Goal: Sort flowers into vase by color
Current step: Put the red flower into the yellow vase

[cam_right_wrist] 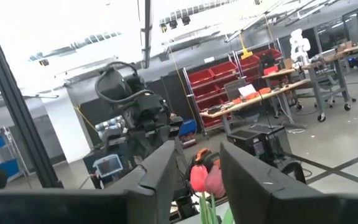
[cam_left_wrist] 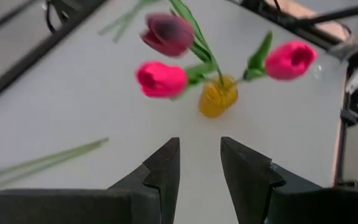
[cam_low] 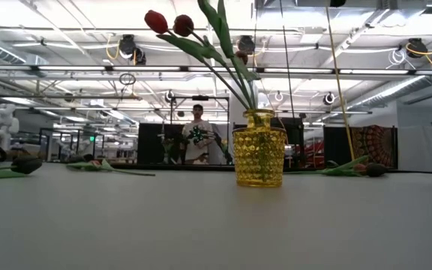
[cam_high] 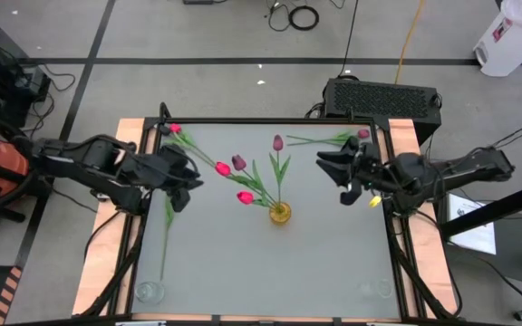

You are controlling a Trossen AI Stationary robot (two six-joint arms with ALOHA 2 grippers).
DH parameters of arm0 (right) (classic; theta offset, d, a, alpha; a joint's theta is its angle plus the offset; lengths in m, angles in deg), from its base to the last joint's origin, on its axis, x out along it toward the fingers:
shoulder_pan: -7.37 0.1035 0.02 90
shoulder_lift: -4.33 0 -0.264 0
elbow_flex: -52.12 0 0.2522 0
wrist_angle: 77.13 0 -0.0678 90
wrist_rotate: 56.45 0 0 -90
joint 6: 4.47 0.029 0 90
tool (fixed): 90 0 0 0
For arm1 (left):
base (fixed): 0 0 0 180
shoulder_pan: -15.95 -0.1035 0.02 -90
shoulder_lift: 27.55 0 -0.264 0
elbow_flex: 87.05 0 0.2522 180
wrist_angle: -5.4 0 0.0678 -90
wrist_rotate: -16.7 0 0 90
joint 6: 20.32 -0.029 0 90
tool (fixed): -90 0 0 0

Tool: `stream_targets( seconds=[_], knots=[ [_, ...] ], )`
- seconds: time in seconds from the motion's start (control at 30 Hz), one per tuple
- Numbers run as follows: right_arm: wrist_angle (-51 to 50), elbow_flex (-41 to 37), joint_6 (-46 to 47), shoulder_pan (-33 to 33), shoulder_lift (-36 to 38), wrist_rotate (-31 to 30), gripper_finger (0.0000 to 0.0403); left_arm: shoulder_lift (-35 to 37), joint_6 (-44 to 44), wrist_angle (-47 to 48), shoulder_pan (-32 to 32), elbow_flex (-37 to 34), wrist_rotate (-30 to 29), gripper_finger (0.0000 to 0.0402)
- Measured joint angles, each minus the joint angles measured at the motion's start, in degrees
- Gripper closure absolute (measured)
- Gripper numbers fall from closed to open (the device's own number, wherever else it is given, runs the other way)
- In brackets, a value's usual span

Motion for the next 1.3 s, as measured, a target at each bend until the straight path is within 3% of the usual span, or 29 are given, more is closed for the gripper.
stream_targets(
  seconds=[0.4, 0.73, 1.3],
  knots=[
    [-9.1, 0.0, 0.5, 0.0, 6.8, -3.5, 0.0398, 4.7, -1.4, 6.8, 0.0, 0.0, -11.3, 0.0292],
    [-14.1, 0.0, 4.1, 0.0, 7.9, -9.5, 0.0402, 7.0, -1.7, 10.6, 0.0, 0.0, -17.3, 0.0395],
    [-20.6, 0.0, 14.9, -0.6, 7.9, -18.2, 0.0403, 9.3, -1.7, 13.6, 0.0, 0.0, -18.1, 0.0394]
  ],
)
